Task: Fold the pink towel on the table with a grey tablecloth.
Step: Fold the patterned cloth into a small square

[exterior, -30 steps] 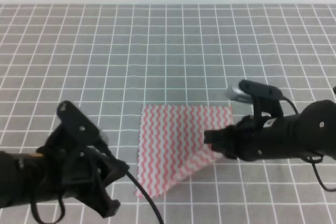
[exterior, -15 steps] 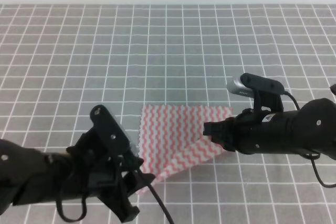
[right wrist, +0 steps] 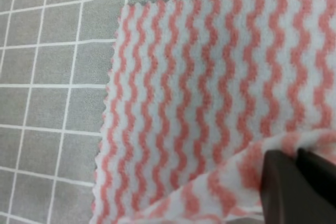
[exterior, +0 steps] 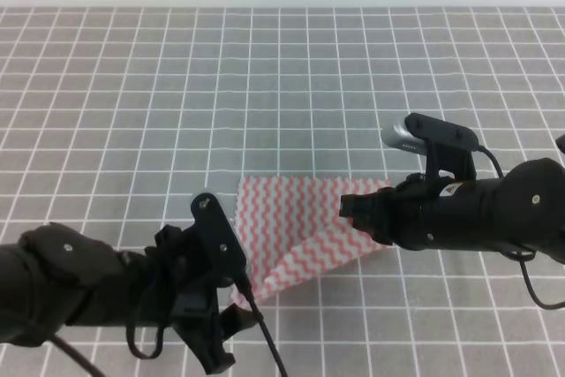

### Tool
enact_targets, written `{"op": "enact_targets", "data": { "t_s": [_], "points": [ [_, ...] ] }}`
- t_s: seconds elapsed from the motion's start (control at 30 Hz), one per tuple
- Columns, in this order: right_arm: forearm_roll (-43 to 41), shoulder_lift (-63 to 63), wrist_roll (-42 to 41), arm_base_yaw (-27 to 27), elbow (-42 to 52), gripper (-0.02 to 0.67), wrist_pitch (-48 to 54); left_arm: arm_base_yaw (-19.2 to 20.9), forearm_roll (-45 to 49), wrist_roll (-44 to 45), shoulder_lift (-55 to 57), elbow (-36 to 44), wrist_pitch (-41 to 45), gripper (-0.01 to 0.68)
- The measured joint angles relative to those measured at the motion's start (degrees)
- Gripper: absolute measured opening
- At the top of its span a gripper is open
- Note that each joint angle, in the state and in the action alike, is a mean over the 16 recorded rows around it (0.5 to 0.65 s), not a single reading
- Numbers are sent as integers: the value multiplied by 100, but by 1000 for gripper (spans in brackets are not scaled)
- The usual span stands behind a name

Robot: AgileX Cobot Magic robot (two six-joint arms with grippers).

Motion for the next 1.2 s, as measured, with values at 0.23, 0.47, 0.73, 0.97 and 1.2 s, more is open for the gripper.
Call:
{"op": "enact_targets", "data": {
  "t_s": [0.23, 0.47, 0.73, 0.97, 1.2],
  "points": [
    [5, 13, 0, 0, -13, -15, -5, -1, 0, 221, 233, -75, -233, 409],
    [4, 20, 0, 0, -13, -15, -13, 0, 9, 367, 346, -115, -456, 404],
    [4, 33, 0, 0, -13, -15, -18, 2, 16, 370, 391, -118, -678, 391],
    [11, 26, -1, 0, -13, -15, -19, 1, 18, 369, 380, -117, -728, 355],
    [17, 13, -2, 0, -13, -15, -21, -1, 23, 375, 369, -115, -719, 274]
  ]
}}
